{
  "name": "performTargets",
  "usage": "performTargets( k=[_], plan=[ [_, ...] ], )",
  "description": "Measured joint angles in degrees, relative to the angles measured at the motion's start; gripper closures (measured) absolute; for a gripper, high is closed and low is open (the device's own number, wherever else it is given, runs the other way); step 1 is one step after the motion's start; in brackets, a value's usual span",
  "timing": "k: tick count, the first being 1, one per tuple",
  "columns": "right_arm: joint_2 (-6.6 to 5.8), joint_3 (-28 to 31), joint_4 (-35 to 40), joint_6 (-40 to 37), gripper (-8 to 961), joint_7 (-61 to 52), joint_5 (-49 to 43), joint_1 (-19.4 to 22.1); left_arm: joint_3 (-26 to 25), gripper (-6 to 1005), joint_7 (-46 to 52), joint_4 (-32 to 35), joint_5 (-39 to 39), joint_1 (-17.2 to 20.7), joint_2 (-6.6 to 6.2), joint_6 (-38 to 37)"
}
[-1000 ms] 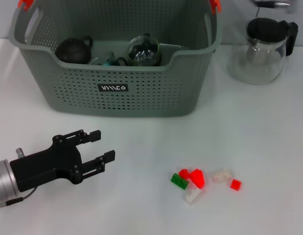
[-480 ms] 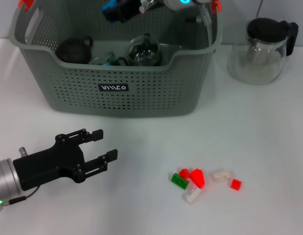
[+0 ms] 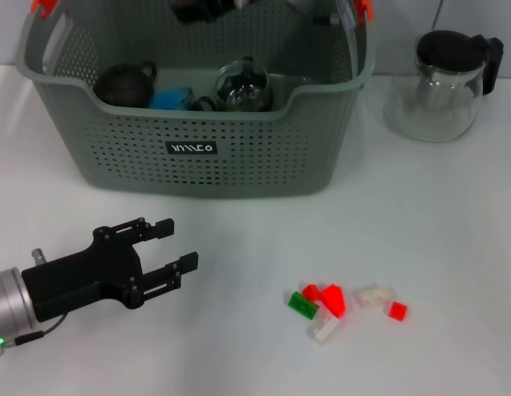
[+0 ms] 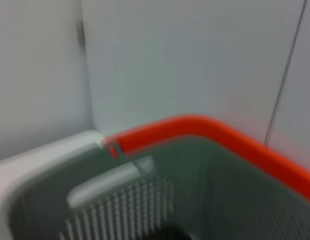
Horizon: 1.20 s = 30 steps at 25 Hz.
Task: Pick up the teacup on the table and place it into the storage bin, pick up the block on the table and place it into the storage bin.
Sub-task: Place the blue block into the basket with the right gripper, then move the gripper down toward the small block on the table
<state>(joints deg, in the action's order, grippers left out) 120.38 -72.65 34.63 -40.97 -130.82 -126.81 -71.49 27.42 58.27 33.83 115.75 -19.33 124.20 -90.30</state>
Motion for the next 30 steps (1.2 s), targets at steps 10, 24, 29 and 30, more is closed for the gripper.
performTargets(
  k=[10,24,29,30],
  plan=[
    [-0.40,0.7,26.9,-13.6,161,22.3,36.5,26.1,-0.1,356,0.0,0.0,0.0,0.2,-0.05,0.0],
    [-5.19,8.1,44.3,-59.5,103,18.6,12.8,42.3,-0.2,356,0.0,0.3,0.0,-0.1,-0.19,0.9],
    [-2.44,8.0,49.1,-64.7,103,14.1,-0.6,39.5,-0.2,356,0.1,0.4,0.1,0.1,-0.19,1.9],
    [-2.02,7.8,49.2,-65.6,102,13.7,-2.2,38.7,-0.2,356,0.1,0.5,0.1,0.3,-0.19,1.9]
  ],
)
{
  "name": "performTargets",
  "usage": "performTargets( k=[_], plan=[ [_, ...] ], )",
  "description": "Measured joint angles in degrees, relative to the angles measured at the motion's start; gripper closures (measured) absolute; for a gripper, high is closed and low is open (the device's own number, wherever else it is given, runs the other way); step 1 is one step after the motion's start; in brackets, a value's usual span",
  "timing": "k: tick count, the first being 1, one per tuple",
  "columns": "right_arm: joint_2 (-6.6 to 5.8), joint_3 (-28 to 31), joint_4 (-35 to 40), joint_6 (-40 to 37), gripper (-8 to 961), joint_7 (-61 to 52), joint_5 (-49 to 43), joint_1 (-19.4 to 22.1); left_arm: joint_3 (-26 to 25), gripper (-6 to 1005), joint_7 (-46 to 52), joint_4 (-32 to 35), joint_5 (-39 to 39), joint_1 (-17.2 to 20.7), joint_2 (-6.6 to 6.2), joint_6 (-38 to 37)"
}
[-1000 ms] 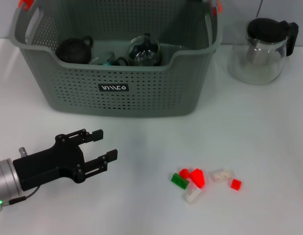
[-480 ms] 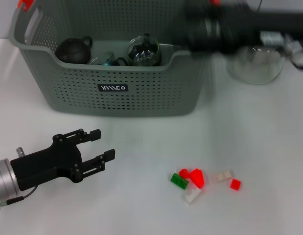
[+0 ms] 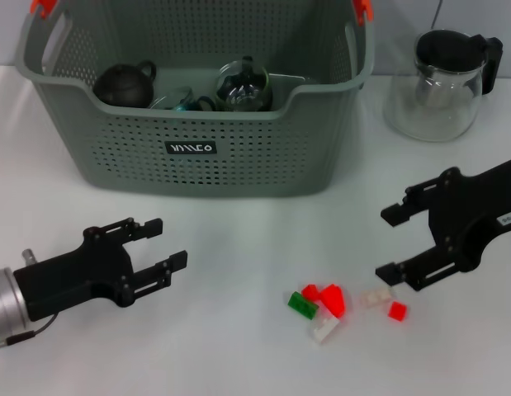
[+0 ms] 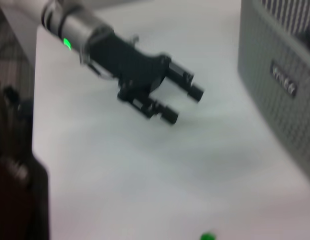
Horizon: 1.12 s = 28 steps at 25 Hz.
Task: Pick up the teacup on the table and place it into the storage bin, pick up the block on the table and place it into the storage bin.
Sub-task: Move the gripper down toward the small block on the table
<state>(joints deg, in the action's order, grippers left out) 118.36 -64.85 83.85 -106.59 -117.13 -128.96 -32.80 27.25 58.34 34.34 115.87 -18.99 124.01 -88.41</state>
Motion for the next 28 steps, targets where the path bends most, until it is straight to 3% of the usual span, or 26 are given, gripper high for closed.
performTargets(
  k=[5,11,14,21,28],
  plan=[
    [1.92,-2.9,-0.8,-2.6,102,-2.2,-7.3,-3.9,-0.8,357,-0.2,1.4,0.0,2.3,-0.12,-3.1],
    [1.93,-8.6,-3.4,-2.2,103,-5.4,-10.7,-6.4,-9.3,360,-9.5,1.6,0.8,5.8,-0.32,-14.9],
    [1.94,-10.2,-3.6,-2.0,111,-6.2,-12.6,-7.0,-12.9,361,-12.9,1.4,0.8,7.2,-0.27,-17.2],
    [2.01,-12.9,-4.9,-0.8,141,-8.2,-14.6,-8.9,-14.8,371,-13.3,0.9,0.8,7.4,0.02,-16.6],
    [2.05,-22.6,-11.0,7.5,170,-10.5,-15.3,-10.0,-14.8,371,-13.3,-0.3,0.2,7.0,0.00,-15.9]
  ],
)
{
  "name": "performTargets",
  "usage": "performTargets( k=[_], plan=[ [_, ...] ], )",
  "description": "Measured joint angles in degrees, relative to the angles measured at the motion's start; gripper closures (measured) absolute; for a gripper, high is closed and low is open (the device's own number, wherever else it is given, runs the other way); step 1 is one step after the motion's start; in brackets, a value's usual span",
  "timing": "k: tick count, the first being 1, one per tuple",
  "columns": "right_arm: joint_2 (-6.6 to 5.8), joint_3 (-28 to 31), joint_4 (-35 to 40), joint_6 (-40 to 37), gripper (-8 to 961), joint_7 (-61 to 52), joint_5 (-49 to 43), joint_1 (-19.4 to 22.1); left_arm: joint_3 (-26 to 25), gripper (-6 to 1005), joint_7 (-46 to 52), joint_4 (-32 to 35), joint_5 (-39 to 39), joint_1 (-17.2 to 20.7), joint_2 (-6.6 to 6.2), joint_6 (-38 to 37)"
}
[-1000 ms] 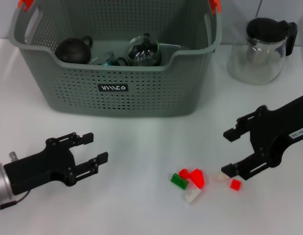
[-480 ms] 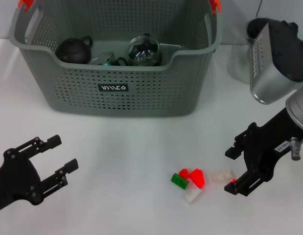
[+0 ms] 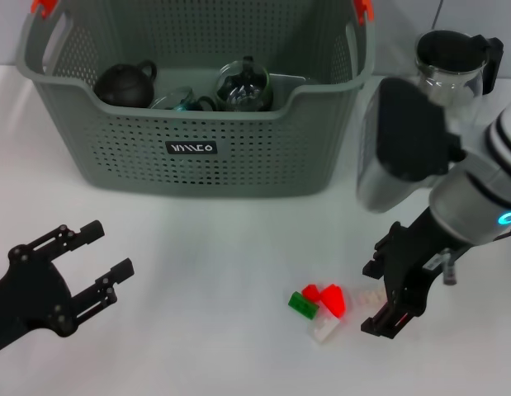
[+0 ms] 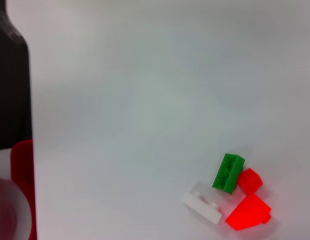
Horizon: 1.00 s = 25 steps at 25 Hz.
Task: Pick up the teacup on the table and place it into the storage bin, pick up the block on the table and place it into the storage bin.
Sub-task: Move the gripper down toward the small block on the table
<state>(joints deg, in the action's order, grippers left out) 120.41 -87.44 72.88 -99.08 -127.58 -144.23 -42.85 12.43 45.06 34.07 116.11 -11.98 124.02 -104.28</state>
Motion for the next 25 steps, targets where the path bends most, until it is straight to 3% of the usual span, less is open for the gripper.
performTargets(
  k=[7,14,25],
  plan=[
    [0.00,-2.9,-2.4,3.4,200,-1.2,-2.4,-0.1,0.0,370,0.0,-0.3,-0.1,-0.1,0.05,0.6],
    [-0.03,-4.5,-3.8,7.5,339,0.8,-3.4,0.5,0.0,370,-0.1,-1.3,0.1,-0.5,0.08,2.2],
    [0.00,-6.3,-9.8,13.1,338,1.9,-3.6,-0.3,0.0,370,-0.1,-1.6,0.3,-0.6,0.08,2.7]
  ],
)
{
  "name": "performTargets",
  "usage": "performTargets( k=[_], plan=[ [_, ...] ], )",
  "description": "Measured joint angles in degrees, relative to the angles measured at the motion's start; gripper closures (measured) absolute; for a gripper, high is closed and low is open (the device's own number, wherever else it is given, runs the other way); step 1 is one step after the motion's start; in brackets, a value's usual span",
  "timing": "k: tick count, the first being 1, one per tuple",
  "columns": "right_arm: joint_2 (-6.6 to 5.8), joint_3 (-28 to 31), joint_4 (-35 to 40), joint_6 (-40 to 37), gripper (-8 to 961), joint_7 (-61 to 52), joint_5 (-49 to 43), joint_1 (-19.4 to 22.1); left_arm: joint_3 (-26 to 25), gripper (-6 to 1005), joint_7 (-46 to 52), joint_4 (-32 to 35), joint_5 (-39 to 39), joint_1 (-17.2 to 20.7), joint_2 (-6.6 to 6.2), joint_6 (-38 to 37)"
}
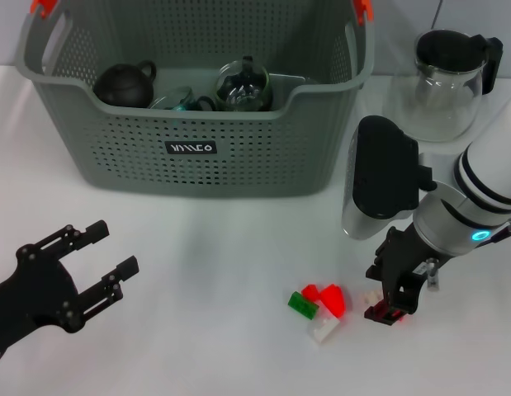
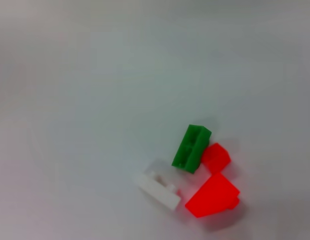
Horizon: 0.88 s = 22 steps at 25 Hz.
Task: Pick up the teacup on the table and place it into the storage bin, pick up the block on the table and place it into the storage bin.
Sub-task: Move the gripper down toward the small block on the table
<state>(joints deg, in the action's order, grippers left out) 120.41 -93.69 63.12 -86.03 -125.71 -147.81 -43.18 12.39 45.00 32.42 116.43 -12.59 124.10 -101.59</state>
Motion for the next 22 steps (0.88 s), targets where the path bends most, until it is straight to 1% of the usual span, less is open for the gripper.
performTargets(
  k=[11,22],
  plan=[
    [0.00,-0.4,-4.9,3.6,339,0.0,0.2,-1.7,0.0,369,0.0,0.0,-0.2,0.2,0.05,0.9],
    [0.00,-0.2,-5.2,0.5,338,-0.4,0.3,-2.0,0.0,369,0.0,-0.1,-0.3,0.3,0.09,1.0]
  ],
)
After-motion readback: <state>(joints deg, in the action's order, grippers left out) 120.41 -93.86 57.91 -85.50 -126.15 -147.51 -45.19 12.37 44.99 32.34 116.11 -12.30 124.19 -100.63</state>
